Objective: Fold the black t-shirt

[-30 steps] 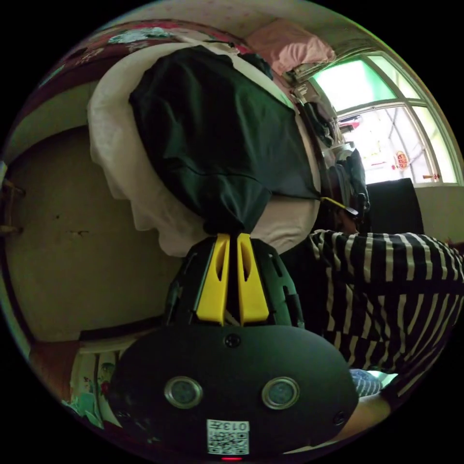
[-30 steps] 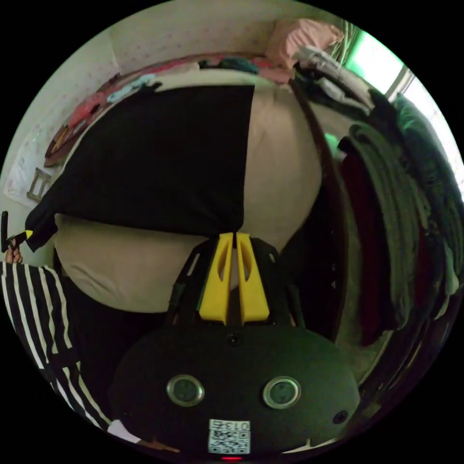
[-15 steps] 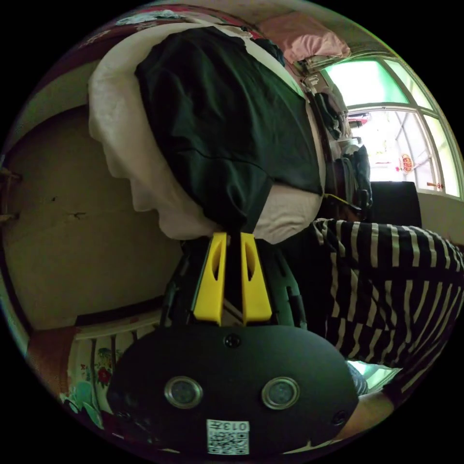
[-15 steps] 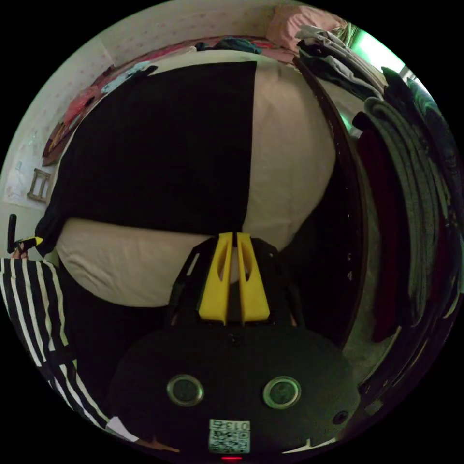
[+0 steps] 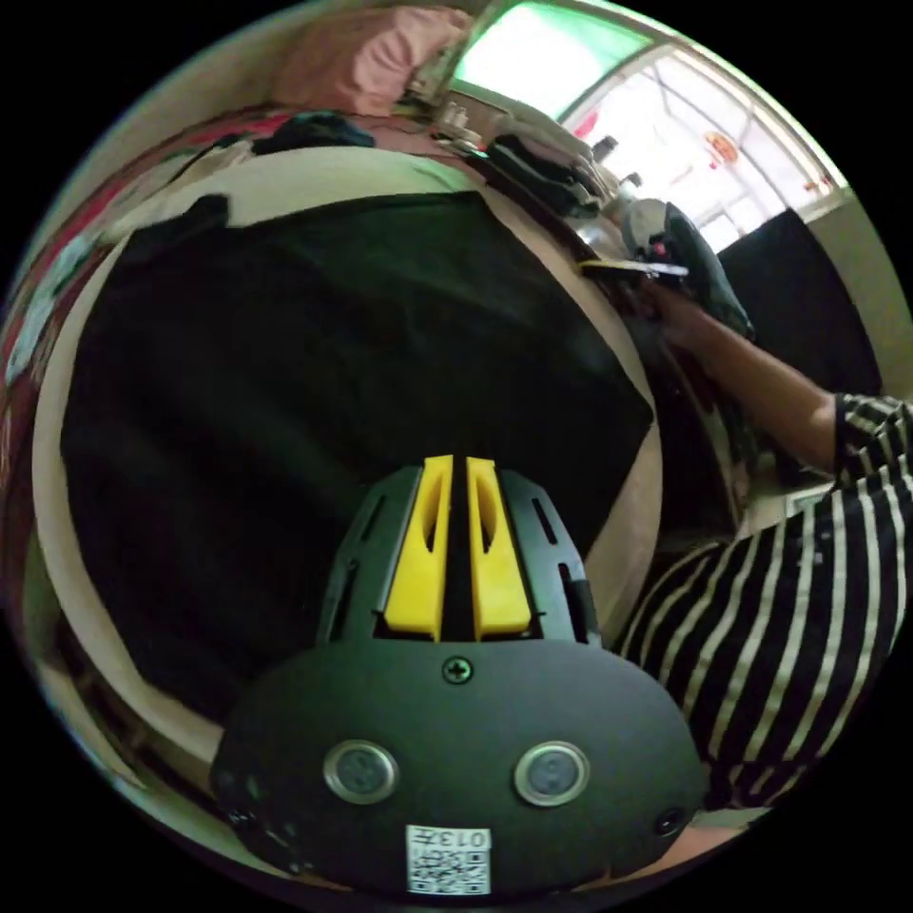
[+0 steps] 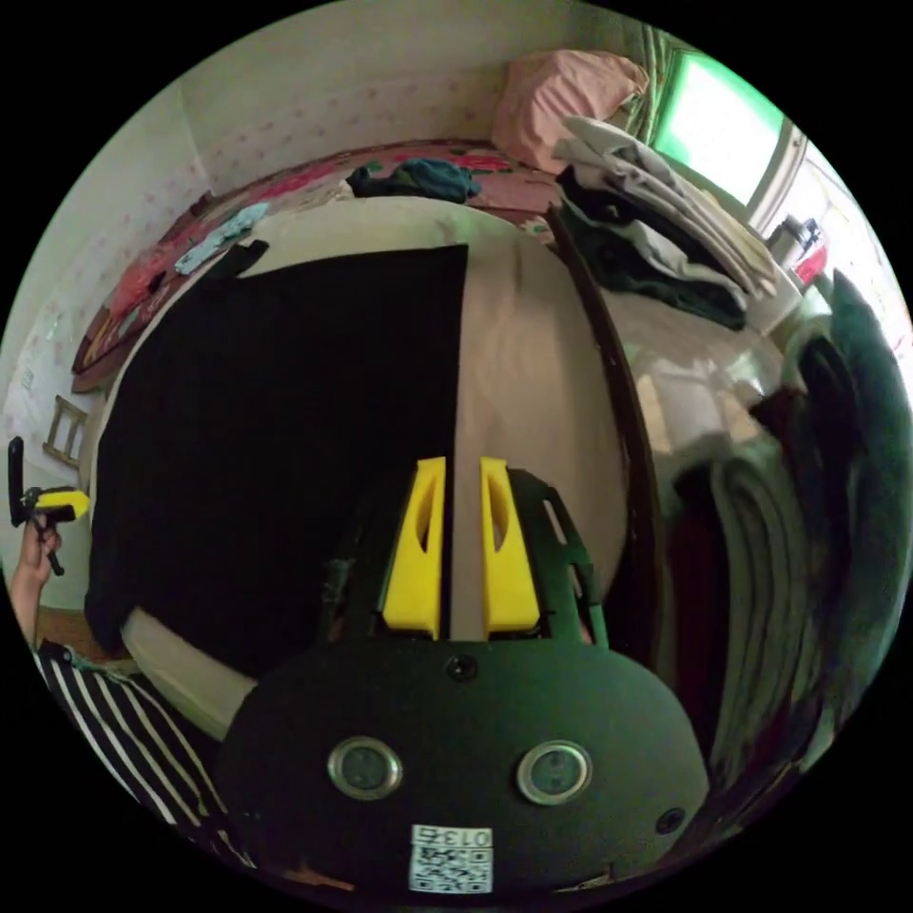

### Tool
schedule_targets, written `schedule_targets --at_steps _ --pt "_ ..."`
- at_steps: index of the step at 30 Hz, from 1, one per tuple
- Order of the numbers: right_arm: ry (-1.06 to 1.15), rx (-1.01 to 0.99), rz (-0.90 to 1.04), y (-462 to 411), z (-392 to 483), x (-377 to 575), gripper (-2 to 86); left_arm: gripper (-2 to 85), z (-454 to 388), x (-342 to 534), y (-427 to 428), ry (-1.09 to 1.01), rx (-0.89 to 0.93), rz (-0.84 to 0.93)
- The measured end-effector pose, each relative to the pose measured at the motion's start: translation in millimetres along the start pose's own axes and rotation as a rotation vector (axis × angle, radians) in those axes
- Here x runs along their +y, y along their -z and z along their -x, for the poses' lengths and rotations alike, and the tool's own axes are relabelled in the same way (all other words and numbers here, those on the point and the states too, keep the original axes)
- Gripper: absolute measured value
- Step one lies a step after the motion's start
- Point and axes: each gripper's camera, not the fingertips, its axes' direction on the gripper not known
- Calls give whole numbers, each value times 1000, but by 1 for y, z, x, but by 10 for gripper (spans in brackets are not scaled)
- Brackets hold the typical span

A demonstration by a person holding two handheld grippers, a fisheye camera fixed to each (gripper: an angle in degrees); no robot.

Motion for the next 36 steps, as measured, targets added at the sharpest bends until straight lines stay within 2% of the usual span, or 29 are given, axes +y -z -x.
schedule_targets --at_steps 2,7,10,15,17,19,24,28,32,36 --pt "-4 -8 24 -14 2 -32 72 35 -11 -56 -24 -108 -30 17" --pt "-11 13 81 -45 5 -95 71 66 -27 -139 -51 -212 -115 -15" --pt "13 -27 122 -55 13 -113 47 73 -27 -179 -63 -227 -171 -51" --pt "78 57 89 -51 33 -128 23 70 -18 -223 -92 -215 -175 36" --pt "137 100 37 -45 46 -130 18 66 -18 -234 -103 -225 -186 67" --pt "291 237 -19 -43 70 -129 15 61 -19 -240 -107 -228 -192 51" --pt "634 410 -59 -57 116 -119 14 49 -14 -260 -112 -172 -165 20" --pt "804 416 -83 -57 137 -115 7 42 -14 -276 -117 -169 -162 5" --pt "677 334 -154 -39 123 -129 3 33 -14 -292 -121 -167 -155 0" --pt "288 259 -115 -33 55 -165 11 26 -13 -305 -125 -156 -151 -8"
